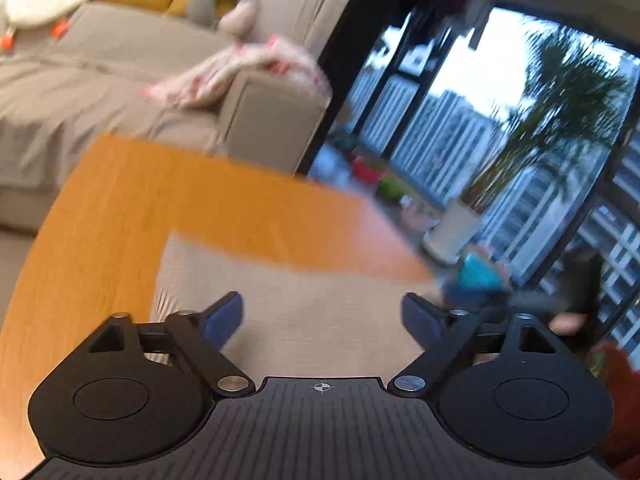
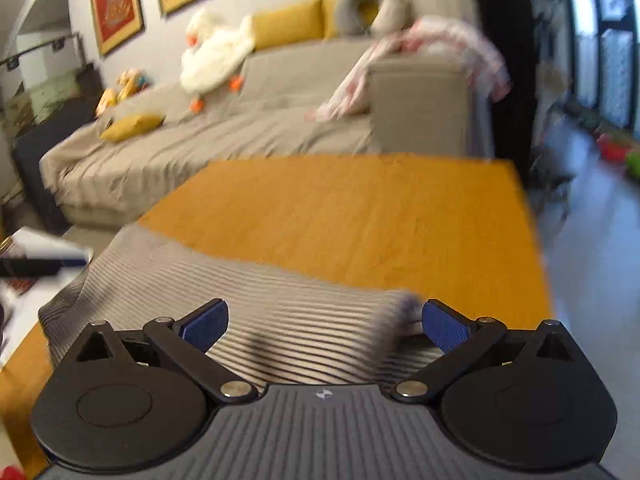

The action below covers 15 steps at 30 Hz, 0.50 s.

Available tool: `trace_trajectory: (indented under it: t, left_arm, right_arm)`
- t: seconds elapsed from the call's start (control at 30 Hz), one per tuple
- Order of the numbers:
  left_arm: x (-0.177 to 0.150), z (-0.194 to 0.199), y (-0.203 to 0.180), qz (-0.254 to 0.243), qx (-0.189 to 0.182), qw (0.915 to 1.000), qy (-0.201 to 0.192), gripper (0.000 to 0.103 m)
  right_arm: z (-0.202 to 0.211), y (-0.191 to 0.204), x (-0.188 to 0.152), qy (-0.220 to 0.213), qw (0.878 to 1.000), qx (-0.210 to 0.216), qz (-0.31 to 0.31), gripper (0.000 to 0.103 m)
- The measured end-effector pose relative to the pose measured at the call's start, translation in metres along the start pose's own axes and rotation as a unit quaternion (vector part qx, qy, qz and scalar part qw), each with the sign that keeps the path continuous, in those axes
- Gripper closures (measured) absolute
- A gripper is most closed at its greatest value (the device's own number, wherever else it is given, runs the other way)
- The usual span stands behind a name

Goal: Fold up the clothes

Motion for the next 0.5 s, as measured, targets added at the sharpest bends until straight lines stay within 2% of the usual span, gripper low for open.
trace_trajectory:
  t: [0.07, 0.1, 0.17, 0.23, 0.3, 0.37, 0.4, 0.5]
  left_arm:
    - [0.006, -0.019, 0.012, 0.006, 0.014, 0.9998, 0.015, 0.007]
    - [0.003, -0.033, 0.023, 0.021, 0.027, 0.9986, 0.039, 0.007]
    - [-0.007, -0.06, 0.047, 0.057, 0.05, 0.9931, 0.089, 0.01]
    - [-0.007, -0.069, 0.051, 0.056, 0.042, 0.9932, 0.093, 0.01]
    - [-0.007, -0.07, 0.05, 0.055, 0.038, 0.9933, 0.094, 0.008]
    - [-0.009, -0.068, 0.05, 0.046, 0.037, 0.9939, 0.093, 0.008]
    - [-0.01, -0.068, 0.049, 0.043, 0.037, 0.9941, 0.092, 0.008]
    - [-0.01, -0.069, 0.048, 0.038, 0.035, 0.9947, 0.089, 0.008]
  right_arm:
    - [-0.013, 0.006, -0.005, 0.021, 1.0, -0.012, 0.019, 0.0]
    - [-0.019, 0.005, -0.009, 0.041, 0.999, -0.013, 0.02, 0.0]
    - [-0.02, -0.004, -0.011, 0.061, 0.998, 0.013, -0.01, 0.0]
    - [-0.016, -0.012, -0.011, 0.079, 0.996, 0.04, -0.033, 0.0]
    - [-0.009, -0.013, -0.013, 0.097, 0.993, 0.051, -0.029, 0.0]
    - [0.003, -0.015, -0.01, 0.081, 0.995, 0.045, -0.03, 0.0]
    - [0.009, -0.017, -0.006, 0.06, 0.997, 0.037, -0.025, 0.0]
    - [0.021, -0.026, 0.017, -0.022, 0.999, -0.028, 0.005, 0.0]
Point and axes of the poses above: each gripper's, at about its wrist camera, not at the fingertips, and z roughly against the way its jaws point, y to its left, x to its top, the point moved 7 cm from there along -z, roughly the way its jaws point, and after that the axes turned 4 degrees about -z, right-handed, at the moved point
